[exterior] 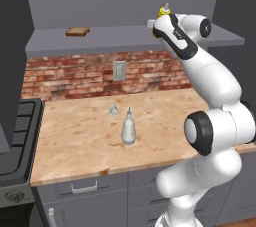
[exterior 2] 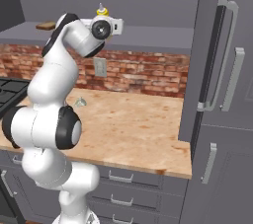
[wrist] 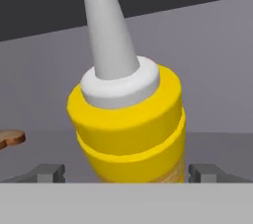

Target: Pick the mustard and oil and vinegar bottle from the counter and place them in the cabinet.

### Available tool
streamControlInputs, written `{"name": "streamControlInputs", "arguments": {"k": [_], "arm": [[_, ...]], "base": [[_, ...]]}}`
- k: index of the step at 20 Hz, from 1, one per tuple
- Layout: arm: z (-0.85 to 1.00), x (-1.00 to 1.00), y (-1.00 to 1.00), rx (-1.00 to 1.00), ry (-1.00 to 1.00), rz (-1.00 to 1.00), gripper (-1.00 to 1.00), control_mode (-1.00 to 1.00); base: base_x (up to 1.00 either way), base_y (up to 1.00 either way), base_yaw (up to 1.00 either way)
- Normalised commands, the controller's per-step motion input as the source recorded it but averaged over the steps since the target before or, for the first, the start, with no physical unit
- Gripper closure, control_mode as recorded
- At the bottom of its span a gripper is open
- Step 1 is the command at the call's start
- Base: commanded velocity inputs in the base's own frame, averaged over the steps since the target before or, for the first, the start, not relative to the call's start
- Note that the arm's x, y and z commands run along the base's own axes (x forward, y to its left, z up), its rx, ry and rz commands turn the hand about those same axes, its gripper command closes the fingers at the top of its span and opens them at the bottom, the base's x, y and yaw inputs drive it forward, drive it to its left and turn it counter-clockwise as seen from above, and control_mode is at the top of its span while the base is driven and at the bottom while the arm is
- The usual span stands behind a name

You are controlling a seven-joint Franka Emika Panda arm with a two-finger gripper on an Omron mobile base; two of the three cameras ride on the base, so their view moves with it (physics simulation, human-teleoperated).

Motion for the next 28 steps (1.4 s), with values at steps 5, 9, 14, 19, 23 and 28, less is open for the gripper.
{"name": "streamControlInputs", "arguments": {"k": [5,9,14,19,23,28], "arm": [[0.0,0.08,0.0,0.0,-0.05,0.0,-1.0,-1.0],[0.0,0.3,-0.01,0.0,-0.03,0.0,-1.0,-1.0],[0.0,0.29,-0.02,0.0,-0.01,0.0,-1.0,-1.0],[0.0,0.0,0.0,0.0,-0.02,0.0,-1.0,-1.0],[0.0,0.0,0.0,0.0,-0.03,0.0,-1.0,-1.0],[0.02,-0.35,0.0,0.0,-0.09,0.0,-1.0,-1.0]], "base": [[0.0,0.0,0.0],[0.0,0.0,0.0],[0.0,0.0,0.0],[0.0,0.0,0.0],[0.0,0.0,0.0],[0.0,0.0,0.0]]}}
